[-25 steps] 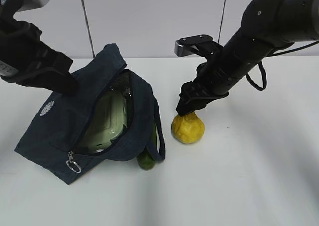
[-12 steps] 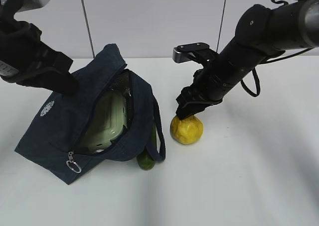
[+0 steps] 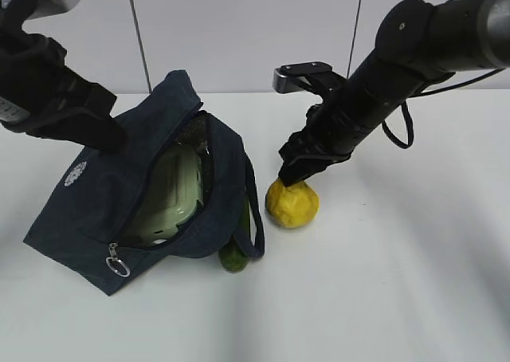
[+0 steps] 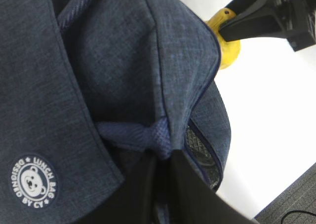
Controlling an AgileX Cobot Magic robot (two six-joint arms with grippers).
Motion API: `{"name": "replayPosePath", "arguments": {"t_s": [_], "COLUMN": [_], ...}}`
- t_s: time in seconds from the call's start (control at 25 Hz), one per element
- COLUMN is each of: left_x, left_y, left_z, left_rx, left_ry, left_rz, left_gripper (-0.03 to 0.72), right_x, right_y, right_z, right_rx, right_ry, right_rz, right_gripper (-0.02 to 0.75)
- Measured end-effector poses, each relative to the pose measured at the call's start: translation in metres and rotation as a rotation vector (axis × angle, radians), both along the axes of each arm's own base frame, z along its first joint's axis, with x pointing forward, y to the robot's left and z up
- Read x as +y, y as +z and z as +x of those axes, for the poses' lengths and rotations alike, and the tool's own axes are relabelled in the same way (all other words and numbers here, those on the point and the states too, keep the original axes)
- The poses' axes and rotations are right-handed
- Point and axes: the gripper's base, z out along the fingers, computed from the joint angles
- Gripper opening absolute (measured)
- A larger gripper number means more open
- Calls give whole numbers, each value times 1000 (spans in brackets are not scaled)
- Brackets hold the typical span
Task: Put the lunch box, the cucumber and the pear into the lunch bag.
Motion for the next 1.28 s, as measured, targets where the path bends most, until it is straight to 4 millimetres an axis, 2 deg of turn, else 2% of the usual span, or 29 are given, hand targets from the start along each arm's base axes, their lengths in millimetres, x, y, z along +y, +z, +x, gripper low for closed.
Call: {"name": "replayPosePath", "arguments": {"t_s": [0.36,0.96,1.28], "left_x": [0,0,0], "left_y": [0,0,0], "left_z": [0,0,-1], "left_rx": [0,5,10], "left_ry": [1,0,-3], "left_rz": [0,0,1], "left_gripper": [3,3,3], "right_x": [1,-3,-1], "right_y": [13,70,92], "right_z": [-1,-22,-33], "right_rx": [1,-80,-82], "right_ry": [22,62,60], "right_rz": [12,35,102], "right_gripper": [271,271,271]}}
